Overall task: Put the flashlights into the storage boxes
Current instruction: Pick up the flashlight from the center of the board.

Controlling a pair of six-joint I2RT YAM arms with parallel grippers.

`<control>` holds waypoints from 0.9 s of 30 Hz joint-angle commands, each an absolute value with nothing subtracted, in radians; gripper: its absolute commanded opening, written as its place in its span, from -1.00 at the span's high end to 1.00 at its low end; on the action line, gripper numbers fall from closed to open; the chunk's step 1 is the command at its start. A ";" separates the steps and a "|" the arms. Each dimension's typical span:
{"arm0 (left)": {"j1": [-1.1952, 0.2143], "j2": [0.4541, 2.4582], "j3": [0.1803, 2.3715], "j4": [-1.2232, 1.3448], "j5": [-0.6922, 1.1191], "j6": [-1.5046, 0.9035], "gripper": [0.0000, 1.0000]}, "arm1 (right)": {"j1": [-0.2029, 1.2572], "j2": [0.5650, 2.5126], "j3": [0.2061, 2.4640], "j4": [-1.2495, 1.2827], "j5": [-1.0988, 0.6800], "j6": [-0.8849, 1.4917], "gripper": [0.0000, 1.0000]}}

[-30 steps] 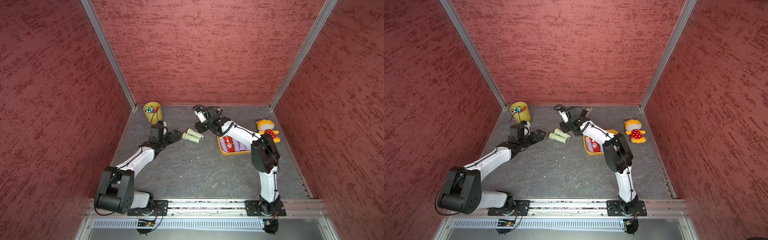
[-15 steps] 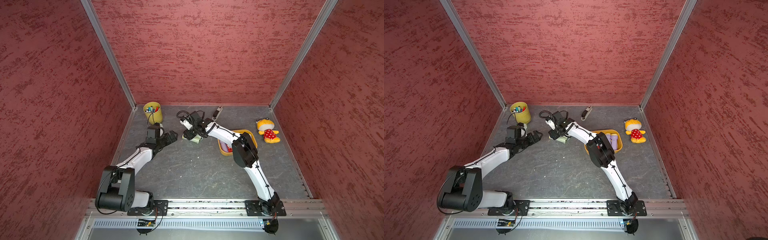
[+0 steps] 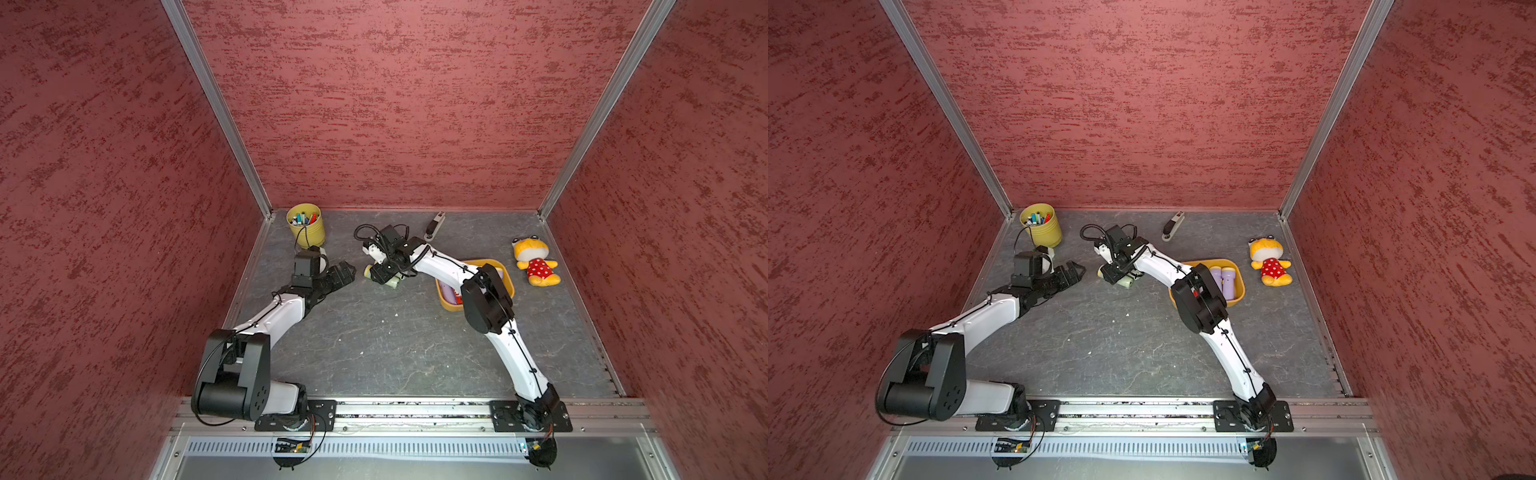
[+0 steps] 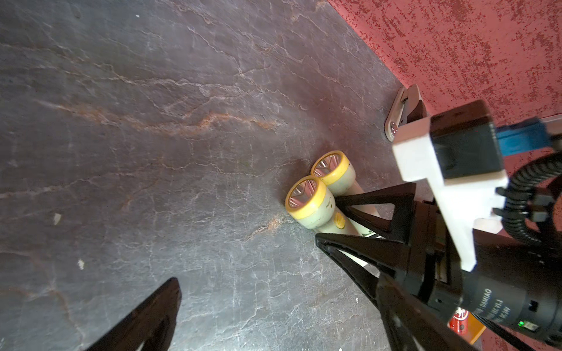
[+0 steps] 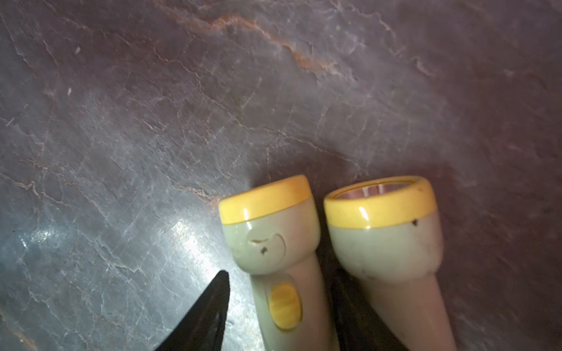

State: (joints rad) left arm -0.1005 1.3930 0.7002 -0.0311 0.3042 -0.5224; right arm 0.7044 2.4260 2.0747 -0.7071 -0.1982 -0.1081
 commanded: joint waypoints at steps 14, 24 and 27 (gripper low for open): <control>-0.101 1.407 0.715 -0.031 0.327 -0.523 -1.00 | 0.724 2.438 2.134 -0.749 -0.120 -0.128 0.28; -0.191 1.384 0.792 -0.082 0.281 -0.492 -1.00 | 0.707 2.054 1.697 -0.408 -0.150 -0.037 0.32; -0.265 1.417 0.839 -0.079 0.258 -0.479 -0.99 | 0.669 1.891 1.495 -0.310 -0.142 0.011 0.31</control>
State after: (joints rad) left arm -0.2142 1.4029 0.7910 -0.0765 0.2840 -0.5114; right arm 0.7063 2.0369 1.6108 -0.4854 -0.1516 -0.0528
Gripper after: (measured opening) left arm 0.998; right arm 0.395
